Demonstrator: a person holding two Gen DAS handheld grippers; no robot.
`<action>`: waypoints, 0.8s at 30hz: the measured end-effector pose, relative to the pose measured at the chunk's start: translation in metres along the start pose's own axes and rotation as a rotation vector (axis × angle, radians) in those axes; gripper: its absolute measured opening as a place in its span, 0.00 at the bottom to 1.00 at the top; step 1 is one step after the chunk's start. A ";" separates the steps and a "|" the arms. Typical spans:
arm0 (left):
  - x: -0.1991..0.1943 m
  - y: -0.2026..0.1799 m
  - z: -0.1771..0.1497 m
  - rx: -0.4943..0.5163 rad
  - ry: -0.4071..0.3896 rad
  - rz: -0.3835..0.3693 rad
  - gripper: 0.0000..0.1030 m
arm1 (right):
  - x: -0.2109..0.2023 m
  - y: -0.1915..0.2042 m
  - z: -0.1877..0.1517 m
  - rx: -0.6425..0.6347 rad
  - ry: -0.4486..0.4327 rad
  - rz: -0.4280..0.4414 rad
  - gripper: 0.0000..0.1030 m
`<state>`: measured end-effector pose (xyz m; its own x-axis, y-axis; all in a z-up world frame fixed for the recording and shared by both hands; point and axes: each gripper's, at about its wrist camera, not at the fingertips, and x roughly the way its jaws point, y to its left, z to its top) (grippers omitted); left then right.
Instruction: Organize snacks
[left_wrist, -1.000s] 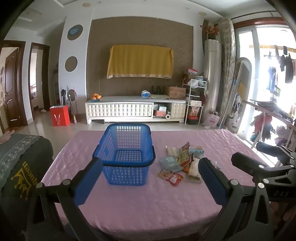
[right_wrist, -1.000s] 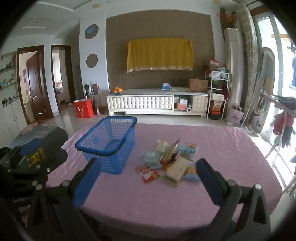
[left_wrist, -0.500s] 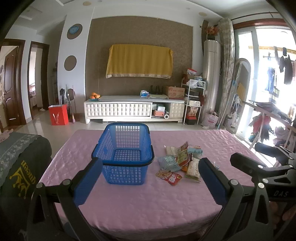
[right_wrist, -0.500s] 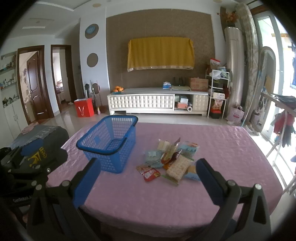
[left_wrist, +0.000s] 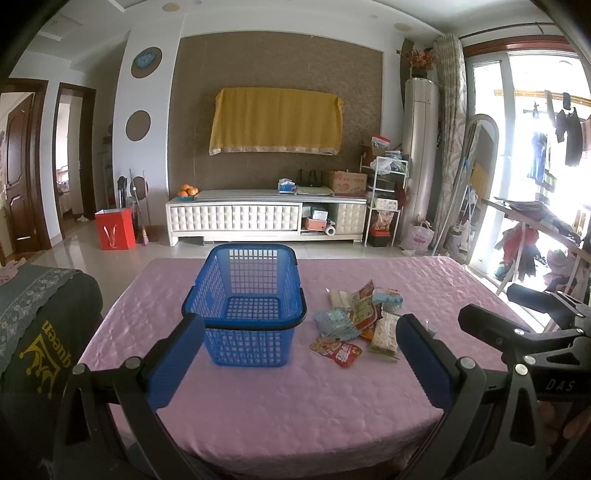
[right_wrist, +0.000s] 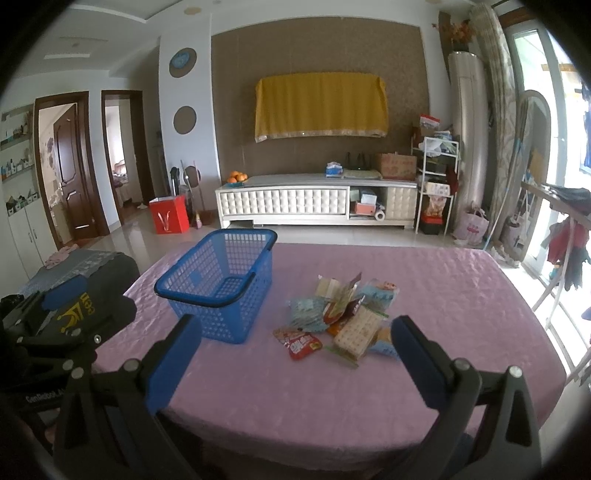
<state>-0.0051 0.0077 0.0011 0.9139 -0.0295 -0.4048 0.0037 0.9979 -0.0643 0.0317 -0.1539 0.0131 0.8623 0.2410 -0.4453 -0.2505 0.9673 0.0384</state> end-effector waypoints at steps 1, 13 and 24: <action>0.000 0.000 0.000 0.001 0.000 0.001 1.00 | 0.000 0.000 -0.001 -0.001 0.001 -0.001 1.00; 0.001 0.001 -0.003 0.003 0.002 0.005 1.00 | 0.003 0.000 -0.003 0.006 0.021 -0.001 1.00; 0.002 0.001 -0.005 0.002 0.003 0.004 1.00 | 0.007 0.001 -0.002 0.003 0.040 0.000 1.00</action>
<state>-0.0055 0.0080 -0.0047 0.9126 -0.0259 -0.4080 0.0009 0.9981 -0.0613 0.0365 -0.1516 0.0082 0.8440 0.2382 -0.4806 -0.2496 0.9675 0.0412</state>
